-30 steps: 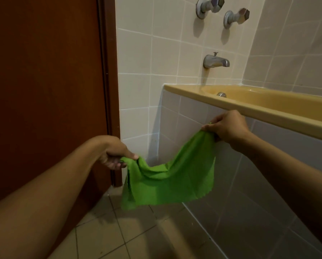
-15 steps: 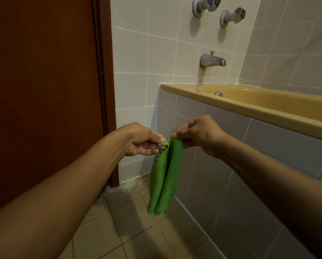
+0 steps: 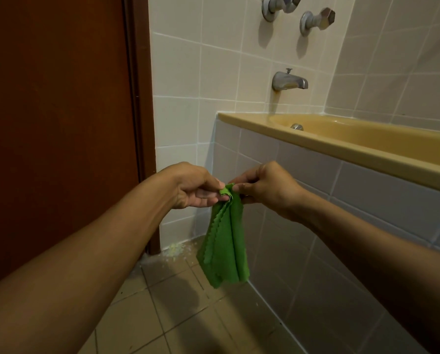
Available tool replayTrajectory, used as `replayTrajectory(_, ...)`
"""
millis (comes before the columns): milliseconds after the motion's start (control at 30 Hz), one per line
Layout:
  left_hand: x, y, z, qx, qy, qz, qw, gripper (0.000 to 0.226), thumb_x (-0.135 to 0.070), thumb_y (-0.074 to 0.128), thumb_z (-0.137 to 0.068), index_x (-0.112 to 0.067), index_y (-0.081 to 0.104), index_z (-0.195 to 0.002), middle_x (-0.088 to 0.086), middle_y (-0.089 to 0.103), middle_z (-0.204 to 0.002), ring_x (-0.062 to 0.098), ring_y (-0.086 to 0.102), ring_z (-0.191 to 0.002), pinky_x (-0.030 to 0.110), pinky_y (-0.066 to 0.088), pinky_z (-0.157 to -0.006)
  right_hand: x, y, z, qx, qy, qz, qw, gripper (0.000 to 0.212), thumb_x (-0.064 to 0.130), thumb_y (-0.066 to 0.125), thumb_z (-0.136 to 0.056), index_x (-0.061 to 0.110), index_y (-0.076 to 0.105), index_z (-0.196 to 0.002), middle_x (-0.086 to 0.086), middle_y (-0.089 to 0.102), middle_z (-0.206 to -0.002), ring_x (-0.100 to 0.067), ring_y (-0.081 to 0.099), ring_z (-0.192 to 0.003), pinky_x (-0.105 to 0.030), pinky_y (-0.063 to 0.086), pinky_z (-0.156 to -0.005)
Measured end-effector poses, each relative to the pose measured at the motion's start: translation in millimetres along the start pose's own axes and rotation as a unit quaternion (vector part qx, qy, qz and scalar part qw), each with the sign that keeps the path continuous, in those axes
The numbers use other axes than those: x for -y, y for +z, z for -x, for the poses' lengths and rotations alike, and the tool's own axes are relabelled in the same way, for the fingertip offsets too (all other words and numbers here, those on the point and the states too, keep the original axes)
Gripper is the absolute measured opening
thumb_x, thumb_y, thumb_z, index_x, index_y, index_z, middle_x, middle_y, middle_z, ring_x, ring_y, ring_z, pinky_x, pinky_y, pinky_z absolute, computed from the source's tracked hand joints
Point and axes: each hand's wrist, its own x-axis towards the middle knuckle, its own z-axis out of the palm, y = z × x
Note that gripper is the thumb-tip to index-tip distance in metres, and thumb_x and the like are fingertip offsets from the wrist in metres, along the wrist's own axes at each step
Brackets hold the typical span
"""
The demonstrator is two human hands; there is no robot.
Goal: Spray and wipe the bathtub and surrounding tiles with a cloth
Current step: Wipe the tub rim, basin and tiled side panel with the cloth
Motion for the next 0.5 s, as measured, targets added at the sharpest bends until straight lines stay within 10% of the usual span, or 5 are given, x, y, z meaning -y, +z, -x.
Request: replayTrajectory(500, -2.8, 7.2, 0.1, -0.003, -0.004, 0.01, 1.0, 0.018, 0.008, 0.051, -0.1, 0.001, 0.064, -0.109, 0.015, 0.078, -0.089, 0.017, 0.076, -0.076, 0.028, 0.063, -0.07, -3.0, 5.3, 3.8, -0.093, -0.138, 0.224, 0.96, 0.012, 0.025, 0.08, -0.085, 0.022, 0.082, -0.096, 0.008, 0.077, -0.09, 0.005, 0.064, -0.073, -0.003, 0.045, -0.067)
